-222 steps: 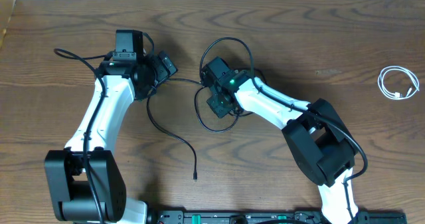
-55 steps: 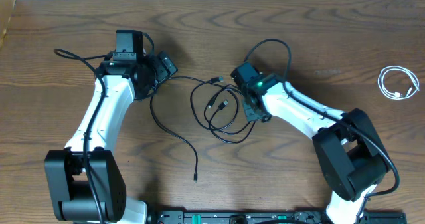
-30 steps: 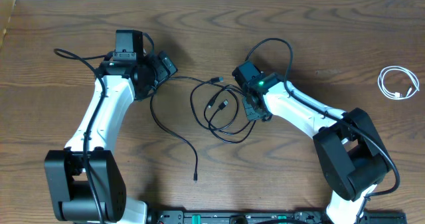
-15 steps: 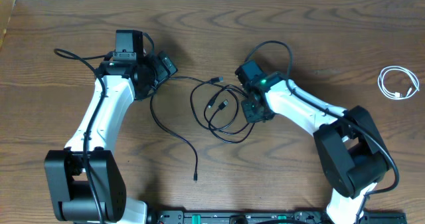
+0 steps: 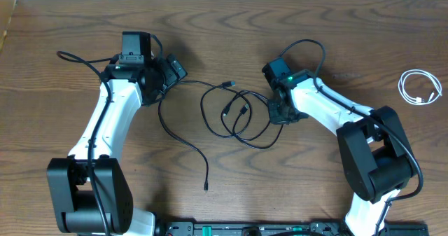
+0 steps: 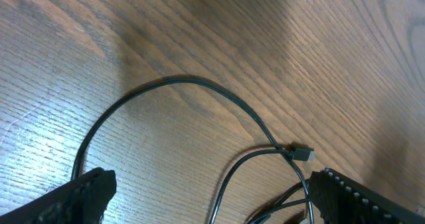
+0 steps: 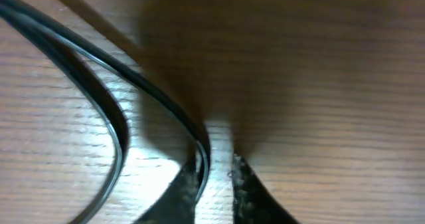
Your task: Untangle cables
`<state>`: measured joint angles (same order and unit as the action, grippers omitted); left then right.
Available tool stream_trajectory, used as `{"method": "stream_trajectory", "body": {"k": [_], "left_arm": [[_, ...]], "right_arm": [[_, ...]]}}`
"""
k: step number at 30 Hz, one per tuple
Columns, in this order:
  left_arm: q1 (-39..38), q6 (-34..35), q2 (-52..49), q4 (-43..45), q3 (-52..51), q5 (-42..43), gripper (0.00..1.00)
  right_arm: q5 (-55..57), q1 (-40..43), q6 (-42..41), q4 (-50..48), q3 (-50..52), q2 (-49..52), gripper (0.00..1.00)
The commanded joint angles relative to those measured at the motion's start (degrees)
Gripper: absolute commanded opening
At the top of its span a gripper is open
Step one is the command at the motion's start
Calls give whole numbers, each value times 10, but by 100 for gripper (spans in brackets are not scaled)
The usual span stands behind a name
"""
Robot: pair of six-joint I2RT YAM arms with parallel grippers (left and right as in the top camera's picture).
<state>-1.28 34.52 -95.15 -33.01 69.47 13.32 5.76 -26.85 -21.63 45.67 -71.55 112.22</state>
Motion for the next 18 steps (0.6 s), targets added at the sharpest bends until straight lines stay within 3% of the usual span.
{"method": "stream_trajectory", "body": {"k": [1,6,14,18], "left_arm": [[2,-3,-3,-2,-8,-8,98],[2,-3,-3,-2,-8,-8,98],[2,-3,-3,-2,-8,-8,98],[2,-3,-3,-2,-8,-8,98]], "right_arm": [[33,4,-7,0,2,9,21],[32,2,-7,-5,2,14,23],[-4,23,7,-10,2,37,1],[-14,41,7,-8,2,37,1]]}}
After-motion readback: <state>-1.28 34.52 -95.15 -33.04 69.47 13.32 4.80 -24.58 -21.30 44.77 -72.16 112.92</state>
